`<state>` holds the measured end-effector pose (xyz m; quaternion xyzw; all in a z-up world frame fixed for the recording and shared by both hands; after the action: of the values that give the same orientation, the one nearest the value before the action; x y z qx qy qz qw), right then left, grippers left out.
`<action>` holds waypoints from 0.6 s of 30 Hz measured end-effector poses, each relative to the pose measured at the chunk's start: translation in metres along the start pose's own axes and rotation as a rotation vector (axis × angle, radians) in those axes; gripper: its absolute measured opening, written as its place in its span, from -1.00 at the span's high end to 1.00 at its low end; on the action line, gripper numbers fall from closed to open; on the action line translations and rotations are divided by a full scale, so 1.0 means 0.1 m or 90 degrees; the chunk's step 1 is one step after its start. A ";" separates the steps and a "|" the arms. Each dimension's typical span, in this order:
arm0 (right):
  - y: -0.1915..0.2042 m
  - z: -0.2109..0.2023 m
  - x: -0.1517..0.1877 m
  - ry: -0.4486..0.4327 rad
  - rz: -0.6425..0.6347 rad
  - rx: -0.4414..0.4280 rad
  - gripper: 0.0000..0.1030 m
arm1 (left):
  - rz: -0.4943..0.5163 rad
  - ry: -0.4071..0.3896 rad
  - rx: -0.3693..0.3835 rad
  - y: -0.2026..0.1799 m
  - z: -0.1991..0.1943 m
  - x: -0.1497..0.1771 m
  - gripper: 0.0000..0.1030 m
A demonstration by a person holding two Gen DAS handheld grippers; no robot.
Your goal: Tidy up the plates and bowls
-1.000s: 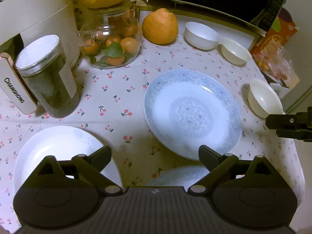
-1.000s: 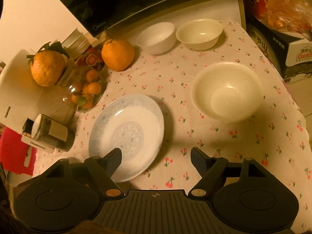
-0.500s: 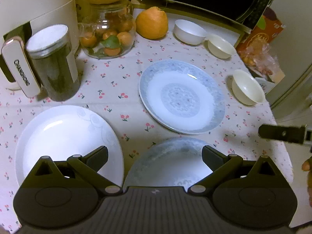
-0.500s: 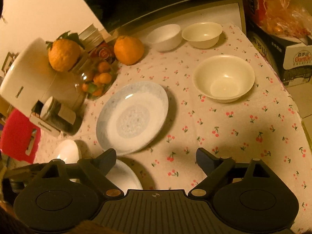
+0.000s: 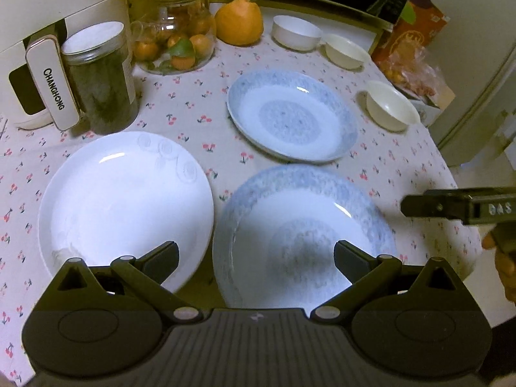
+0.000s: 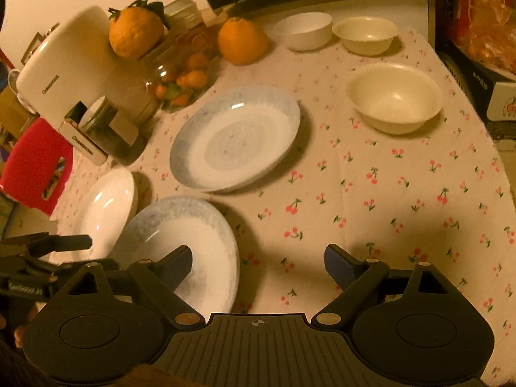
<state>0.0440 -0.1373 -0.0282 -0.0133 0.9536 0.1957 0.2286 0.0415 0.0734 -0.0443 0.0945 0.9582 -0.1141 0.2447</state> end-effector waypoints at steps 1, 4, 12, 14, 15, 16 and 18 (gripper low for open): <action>0.01 0.01 0.00 0.002 0.002 0.002 -0.76 | -0.001 0.002 0.000 0.00 -0.01 0.02 -0.99; 0.03 0.05 0.01 0.006 0.002 0.003 -0.76 | -0.007 0.016 0.013 -0.01 -0.02 0.07 -0.99; 0.10 0.16 0.01 0.039 0.024 -0.031 -0.76 | -0.040 0.043 0.059 -0.01 0.01 0.19 -0.86; 0.11 0.19 0.01 0.048 0.034 -0.042 -0.76 | -0.051 0.047 0.058 0.02 0.04 0.21 -0.80; 0.11 0.20 0.01 0.052 0.040 -0.047 -0.77 | -0.056 0.051 0.057 0.04 0.05 0.22 -0.77; 0.11 0.22 0.02 0.056 0.045 -0.053 -0.76 | -0.063 0.055 0.057 0.06 0.07 0.23 -0.71; 0.12 0.25 0.02 0.064 0.054 -0.059 -0.76 | -0.077 0.063 0.063 0.08 0.09 0.26 -0.64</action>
<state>0.0515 -0.1168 -0.0453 0.0067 0.9534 0.2486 0.1710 0.0252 0.0815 -0.0661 0.0542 0.9664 -0.1707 0.1846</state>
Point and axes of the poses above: each gripper's, at about its wrist camera, not at the fingertips, and z roughly the way its jaws point, y to its left, x to its underside, the point moved 3 cm from there along z, roughly the way its jaws point, and after that the axes turned 2 degrees about y, right-handed, at the moved point
